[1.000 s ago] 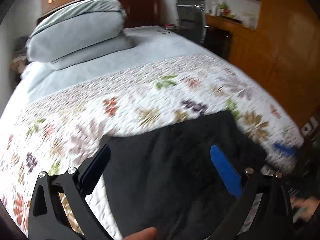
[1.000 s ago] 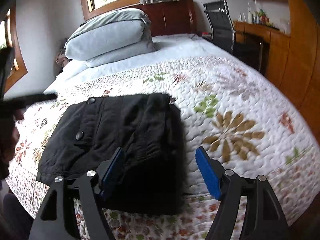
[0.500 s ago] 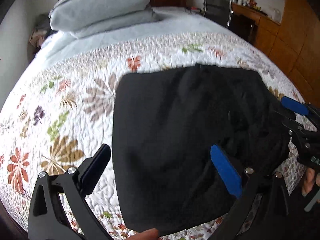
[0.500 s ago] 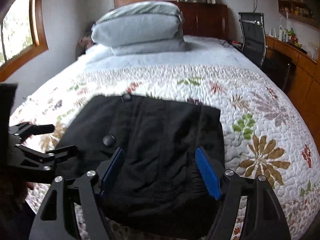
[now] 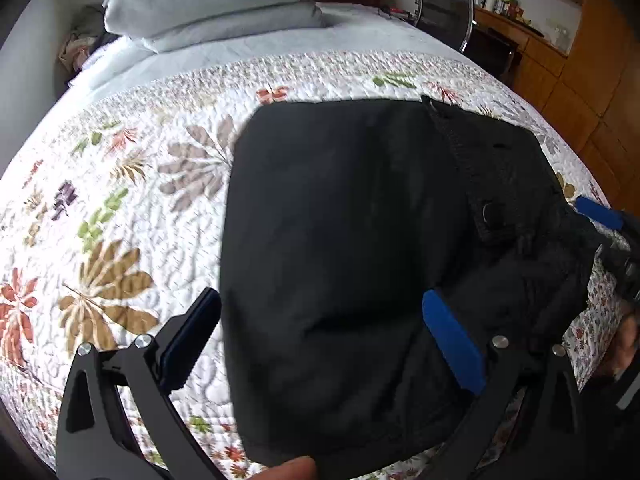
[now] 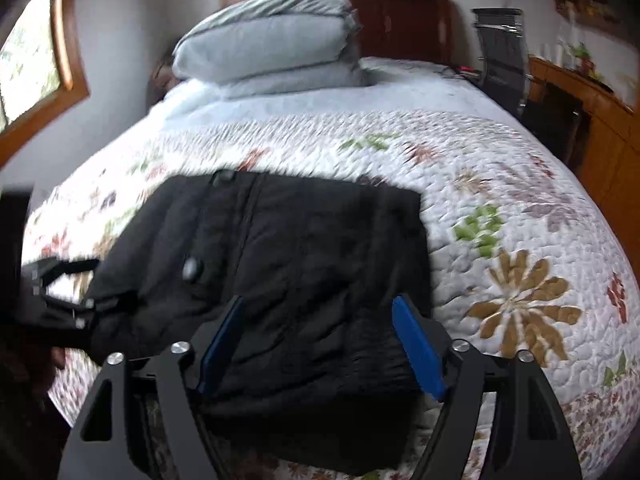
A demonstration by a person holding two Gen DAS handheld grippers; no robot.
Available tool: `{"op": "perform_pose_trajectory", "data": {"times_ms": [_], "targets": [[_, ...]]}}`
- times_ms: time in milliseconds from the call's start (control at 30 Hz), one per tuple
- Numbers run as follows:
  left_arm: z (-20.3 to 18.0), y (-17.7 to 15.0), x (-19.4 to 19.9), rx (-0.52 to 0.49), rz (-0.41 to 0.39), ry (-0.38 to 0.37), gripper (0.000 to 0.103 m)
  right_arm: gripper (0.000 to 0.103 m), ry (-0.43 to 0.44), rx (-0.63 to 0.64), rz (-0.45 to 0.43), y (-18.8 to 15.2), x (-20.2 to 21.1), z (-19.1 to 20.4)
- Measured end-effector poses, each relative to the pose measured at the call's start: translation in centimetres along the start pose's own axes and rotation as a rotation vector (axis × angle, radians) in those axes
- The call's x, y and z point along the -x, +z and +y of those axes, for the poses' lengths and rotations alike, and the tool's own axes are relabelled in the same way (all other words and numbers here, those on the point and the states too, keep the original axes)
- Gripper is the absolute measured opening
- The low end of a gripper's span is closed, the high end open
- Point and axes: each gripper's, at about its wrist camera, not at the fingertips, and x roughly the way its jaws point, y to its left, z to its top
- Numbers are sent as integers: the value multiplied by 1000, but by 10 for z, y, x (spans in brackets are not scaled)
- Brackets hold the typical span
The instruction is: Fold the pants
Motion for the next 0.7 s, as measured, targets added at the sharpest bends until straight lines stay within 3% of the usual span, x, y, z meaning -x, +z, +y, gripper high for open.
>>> {"op": "perform_pose_trajectory", "data": {"times_ms": [167, 333, 467, 700], "targets": [[6, 3, 5, 12, -20, 26, 100, 78, -17, -19, -18, 18, -7, -8], [6, 6, 2, 6, -17, 39, 100, 78, -46, -19, 59, 12, -39, -9], [6, 7, -1, 4, -9, 45, 101, 84, -59, -41, 105, 7, -52, -16], [8, 8, -7, 15, 12, 36, 101, 84, -48, -41, 118, 9, -51, -19]]}}
